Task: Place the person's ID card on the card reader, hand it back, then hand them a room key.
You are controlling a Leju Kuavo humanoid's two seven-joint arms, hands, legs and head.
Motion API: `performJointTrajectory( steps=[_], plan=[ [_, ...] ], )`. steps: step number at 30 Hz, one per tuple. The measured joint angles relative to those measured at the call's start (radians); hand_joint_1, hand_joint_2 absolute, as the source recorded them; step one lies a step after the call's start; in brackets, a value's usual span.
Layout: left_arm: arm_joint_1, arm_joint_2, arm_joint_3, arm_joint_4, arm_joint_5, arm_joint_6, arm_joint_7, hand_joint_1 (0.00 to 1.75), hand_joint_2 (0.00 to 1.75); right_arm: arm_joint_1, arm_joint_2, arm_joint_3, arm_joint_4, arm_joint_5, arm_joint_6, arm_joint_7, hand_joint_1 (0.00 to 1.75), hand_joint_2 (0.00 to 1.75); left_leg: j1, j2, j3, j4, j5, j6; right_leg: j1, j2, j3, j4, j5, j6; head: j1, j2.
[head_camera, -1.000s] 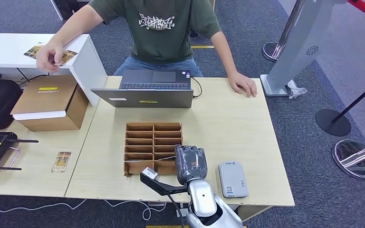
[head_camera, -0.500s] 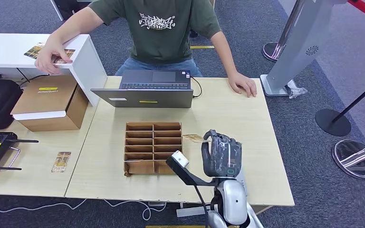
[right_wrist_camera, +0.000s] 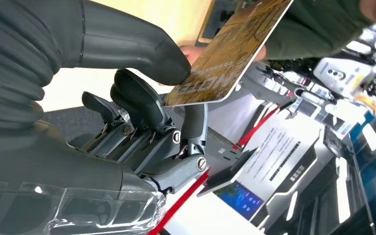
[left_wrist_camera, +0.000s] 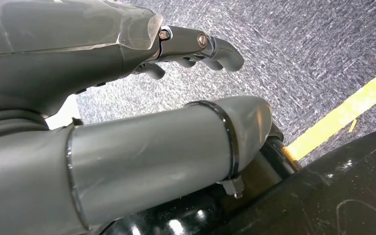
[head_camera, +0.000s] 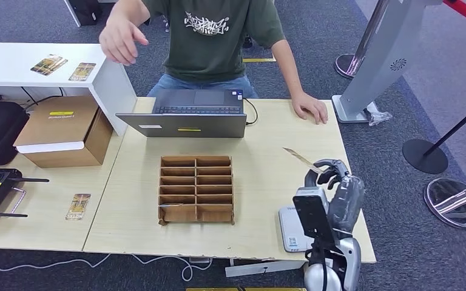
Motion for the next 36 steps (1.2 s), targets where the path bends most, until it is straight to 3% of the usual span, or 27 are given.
performJointTrajectory(
  steps=[3, 7, 15, 22, 36],
  plan=[
    [0.0, 0.0, 0.0, 0.001, 0.004, 0.0, 0.001, 0.0, 0.0, 0.014, 0.009, -0.039, -0.021, -0.107, -0.007, -0.052, 1.71, 1.75, 0.0, 0.0, 0.0, 0.0, 0.0, 0.0, 0.0, 0.0, 0.0, 0.0, 0.0, 0.0, 0.0, 0.0],
    [0.0, 0.0, 0.0, 0.002, 0.008, 0.0, 0.004, 0.0, 0.0, 0.028, 0.02, -0.076, -0.041, -0.155, -0.028, -0.089, 1.68, 1.75, 0.0, 0.0, 0.0, 0.0, 0.0, 0.0, 0.0, 0.0, 0.0, 0.0, 0.0, 0.0, 0.0, 0.0],
    [0.0, 0.0, 0.0, 0.002, 0.016, 0.001, 0.008, 0.0, 0.0, 0.033, 0.035, -0.13, -0.061, -0.16, -0.094, -0.126, 1.67, 1.75, 0.0, 0.0, 0.0, 0.0, 0.0, 0.0, 0.0, 0.0, 0.0, 0.0, 0.0, 0.0, 0.0, 0.0],
    [-0.001, -0.003, 0.0, 0.002, 0.003, 0.006, 0.007, 0.0, 0.0, -0.042, 0.037, -0.139, -0.047, 0.023, -0.139, -0.115, 1.67, 1.75, 0.0, 0.0, 0.0, 0.0, 0.0, 0.0, 0.0, 0.0, 0.0, 0.0, 0.0, 0.0, 0.0, 0.0],
    [-0.012, -0.003, -0.038, 0.002, -0.062, -0.003, 0.005, 0.0, 0.0, -0.37, 0.037, -0.058, 0.189, 0.499, -0.146, 0.037, 1.73, 1.75, 0.0, 0.0, 0.0, 0.0, 0.002, 0.0, 0.0, 0.001, 0.001, 0.0, 0.001, 0.0, 0.0, 0.0]
  ],
)
